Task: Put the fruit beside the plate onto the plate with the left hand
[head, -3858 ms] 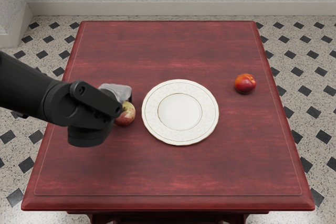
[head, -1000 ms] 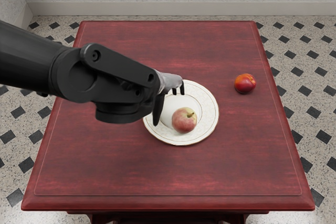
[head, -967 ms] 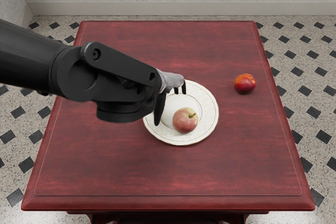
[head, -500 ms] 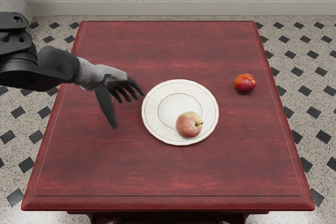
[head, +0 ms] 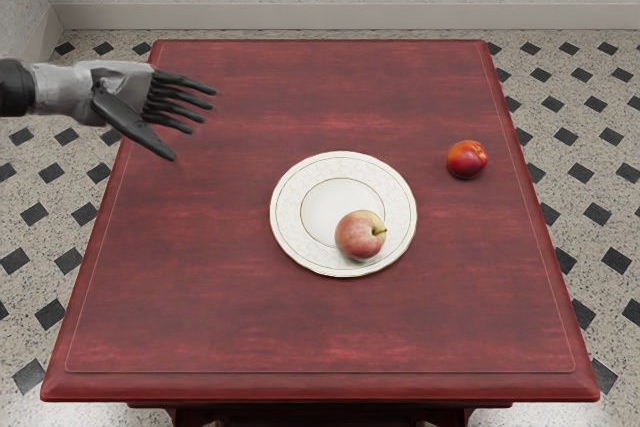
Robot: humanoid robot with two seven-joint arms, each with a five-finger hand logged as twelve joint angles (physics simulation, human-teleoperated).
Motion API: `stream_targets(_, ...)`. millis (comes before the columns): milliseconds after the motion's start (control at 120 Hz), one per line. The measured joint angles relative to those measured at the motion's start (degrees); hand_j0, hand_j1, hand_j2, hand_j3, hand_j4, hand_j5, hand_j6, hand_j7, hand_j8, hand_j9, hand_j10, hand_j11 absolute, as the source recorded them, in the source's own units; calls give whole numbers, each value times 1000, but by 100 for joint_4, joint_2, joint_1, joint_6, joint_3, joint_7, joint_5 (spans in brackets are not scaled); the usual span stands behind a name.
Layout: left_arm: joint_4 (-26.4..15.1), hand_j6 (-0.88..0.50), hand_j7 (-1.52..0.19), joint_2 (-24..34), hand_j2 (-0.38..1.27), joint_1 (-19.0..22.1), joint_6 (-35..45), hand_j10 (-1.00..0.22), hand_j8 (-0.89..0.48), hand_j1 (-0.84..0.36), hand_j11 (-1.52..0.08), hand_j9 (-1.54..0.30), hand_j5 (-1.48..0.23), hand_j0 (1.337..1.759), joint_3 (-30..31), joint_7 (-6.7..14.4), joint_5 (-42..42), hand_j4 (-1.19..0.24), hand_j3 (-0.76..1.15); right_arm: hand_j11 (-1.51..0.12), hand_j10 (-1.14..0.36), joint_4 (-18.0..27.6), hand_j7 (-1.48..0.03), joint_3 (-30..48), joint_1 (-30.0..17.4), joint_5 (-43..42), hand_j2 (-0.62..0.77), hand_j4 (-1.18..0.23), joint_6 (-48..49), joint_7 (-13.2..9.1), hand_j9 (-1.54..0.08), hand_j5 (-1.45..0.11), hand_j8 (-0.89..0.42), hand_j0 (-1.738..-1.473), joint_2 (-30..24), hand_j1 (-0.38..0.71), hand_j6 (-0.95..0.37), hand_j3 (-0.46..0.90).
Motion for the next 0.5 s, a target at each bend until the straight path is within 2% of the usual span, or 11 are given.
stream_targets(183,616,-248,-322,5,50,386,-14,-248,-248,53,-322,-322,-322,1658,-80,-17,-443,-248,0,-33,-26,0,-33,0,0,-1,-5,-26,0,0,-33,-34,-26,-1658,0,-318,-26,0)
stream_targets(300,850,-248,-322,94,51,812,-17,-247,-248,53,-322,-322,-322,1658,-258,-20,-560,-248,0,-33,-26,0,-33,0,0,0,-5,-26,0,0,-33,-33,-26,-1658,0,-318,-26,0)
stream_targets(500,1065,-247,-322,102,51,936,-17,-247,-247,53,-322,-322,-322,1658,-375,-21,-685,-247,0,-33,-26,0,-33,0,0,0,-5,-26,0,0,-33,-33,-26,-1658,0,-318,-26,0)
